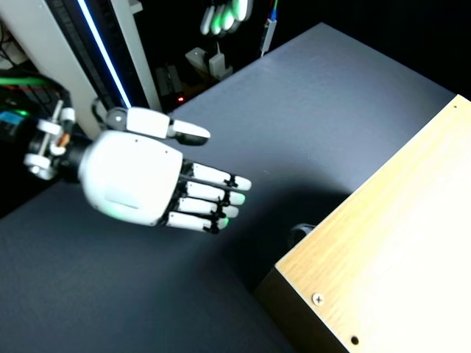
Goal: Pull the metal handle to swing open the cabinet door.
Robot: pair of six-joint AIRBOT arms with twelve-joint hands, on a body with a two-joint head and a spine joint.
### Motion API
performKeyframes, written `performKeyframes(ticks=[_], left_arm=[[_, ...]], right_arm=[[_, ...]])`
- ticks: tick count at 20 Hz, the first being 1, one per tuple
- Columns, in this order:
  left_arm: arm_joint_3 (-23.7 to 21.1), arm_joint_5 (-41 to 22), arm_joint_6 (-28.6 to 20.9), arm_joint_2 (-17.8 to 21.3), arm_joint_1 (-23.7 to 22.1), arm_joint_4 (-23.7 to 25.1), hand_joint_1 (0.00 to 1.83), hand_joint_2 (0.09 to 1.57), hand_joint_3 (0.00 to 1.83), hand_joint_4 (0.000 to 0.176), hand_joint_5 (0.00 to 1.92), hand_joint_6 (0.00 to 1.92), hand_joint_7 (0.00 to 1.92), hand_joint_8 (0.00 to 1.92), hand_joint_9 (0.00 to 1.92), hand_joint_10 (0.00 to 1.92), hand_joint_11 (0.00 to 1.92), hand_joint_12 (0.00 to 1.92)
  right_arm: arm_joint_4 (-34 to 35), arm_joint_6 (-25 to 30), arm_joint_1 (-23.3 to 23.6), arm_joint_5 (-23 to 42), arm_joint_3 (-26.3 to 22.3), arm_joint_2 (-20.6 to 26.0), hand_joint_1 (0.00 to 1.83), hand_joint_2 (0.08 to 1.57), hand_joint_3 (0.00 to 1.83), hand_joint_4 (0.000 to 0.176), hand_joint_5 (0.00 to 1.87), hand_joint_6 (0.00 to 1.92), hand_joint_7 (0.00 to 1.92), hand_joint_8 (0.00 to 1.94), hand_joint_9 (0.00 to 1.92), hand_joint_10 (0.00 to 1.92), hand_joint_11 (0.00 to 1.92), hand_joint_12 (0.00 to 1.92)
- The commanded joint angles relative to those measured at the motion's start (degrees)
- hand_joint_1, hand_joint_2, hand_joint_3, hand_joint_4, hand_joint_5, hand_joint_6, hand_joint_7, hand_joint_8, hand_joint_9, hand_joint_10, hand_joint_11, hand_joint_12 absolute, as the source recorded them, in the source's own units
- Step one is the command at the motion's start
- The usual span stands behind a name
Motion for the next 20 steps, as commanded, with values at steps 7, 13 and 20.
performKeyframes(ticks=[7,13,20], left_arm=[[-0.2,-1.3,0.3,0.4,-0.6,-5.5,0.0,1.56,0.0,0.0,0.38,0.0,0.41,0.0,0.37,0.0,0.0,0.87],[-0.2,-1.3,0.3,0.4,-0.6,-5.5,0.0,1.56,0.0,0.0,0.39,0.0,0.41,0.0,0.37,0.0,0.0,0.88],[-0.2,-1.3,0.3,0.4,-0.6,-5.5,0.0,1.56,0.0,0.0,0.39,0.0,0.43,0.01,0.39,0.01,0.0,0.88]], right_arm=[[19.9,-1.2,0.9,4.7,2.6,-0.7,0.0,1.57,0.0,0.0,0.23,0.0,0.26,0.0,0.25,0.0,0.0,0.68],[27.1,-1.2,0.9,4.2,5.0,-1.7,0.0,1.56,0.0,0.0,0.25,0.01,0.27,0.0,0.26,0.0,0.0,0.7],[32.6,-1.2,1.8,4.3,7.4,-4.8,0.0,1.57,0.01,0.0,0.22,0.0,0.25,0.0,0.24,0.0,0.0,0.7]])
